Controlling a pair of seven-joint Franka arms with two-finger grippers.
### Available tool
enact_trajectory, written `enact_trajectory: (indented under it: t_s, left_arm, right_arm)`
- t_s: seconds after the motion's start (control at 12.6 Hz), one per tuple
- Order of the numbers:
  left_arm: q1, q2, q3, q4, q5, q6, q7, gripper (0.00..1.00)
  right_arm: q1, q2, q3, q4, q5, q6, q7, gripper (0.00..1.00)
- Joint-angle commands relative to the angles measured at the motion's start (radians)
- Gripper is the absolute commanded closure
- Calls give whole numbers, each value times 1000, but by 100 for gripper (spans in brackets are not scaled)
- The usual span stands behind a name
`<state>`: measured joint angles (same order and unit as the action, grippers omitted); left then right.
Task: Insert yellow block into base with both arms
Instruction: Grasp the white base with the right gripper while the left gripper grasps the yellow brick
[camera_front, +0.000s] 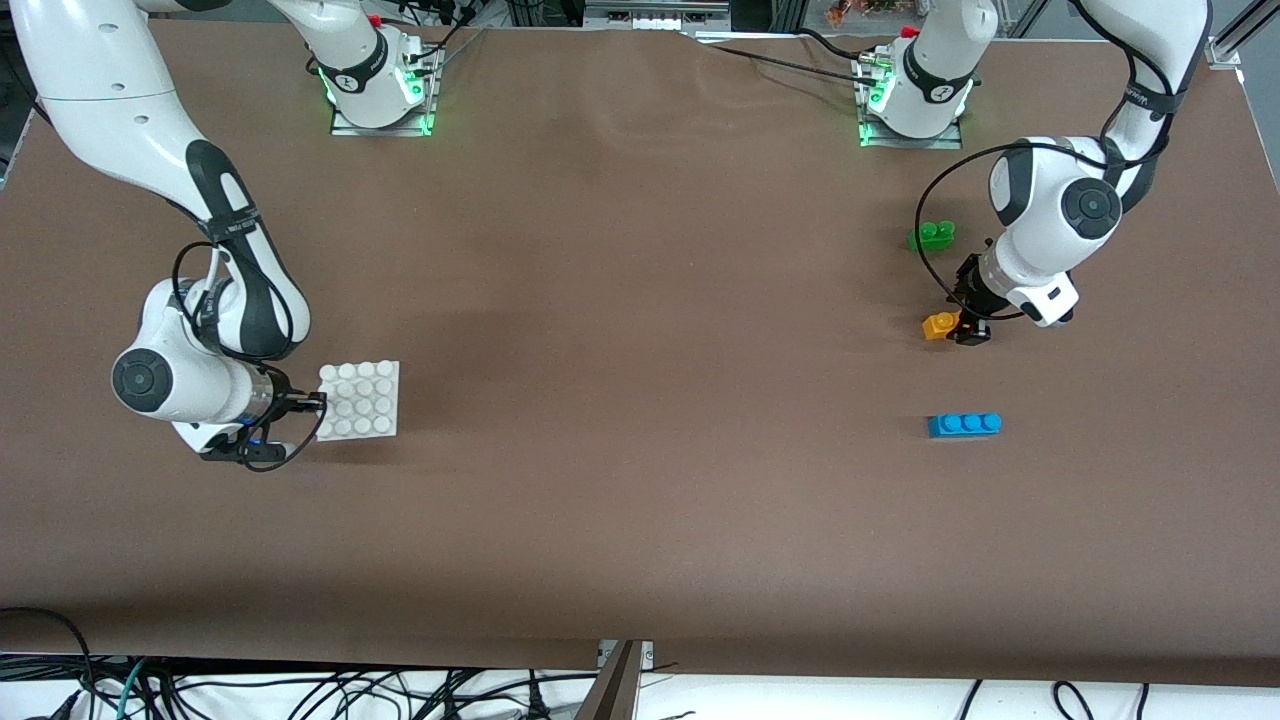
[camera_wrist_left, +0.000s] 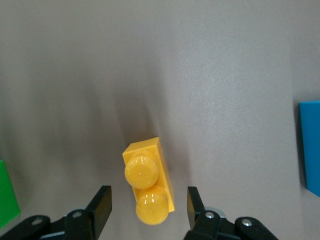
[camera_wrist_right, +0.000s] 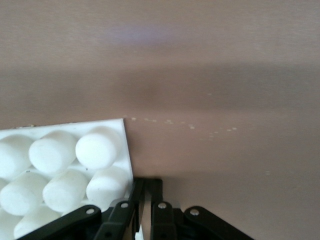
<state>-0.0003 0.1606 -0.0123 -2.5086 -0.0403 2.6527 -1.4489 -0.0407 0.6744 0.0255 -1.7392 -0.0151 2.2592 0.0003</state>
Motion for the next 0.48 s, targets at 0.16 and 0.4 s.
enact_trajectory:
  t_s: [0.16, 0.4]
  left_arm:
    - [2, -13, -6, -39, 16, 65, -21, 38]
    - [2, -6, -6, -39, 17, 67, -21, 48]
  right_arm:
    - [34, 25, 7, 0, 44, 37, 17, 87]
    - [58, 36, 7, 0, 53, 37, 15, 87]
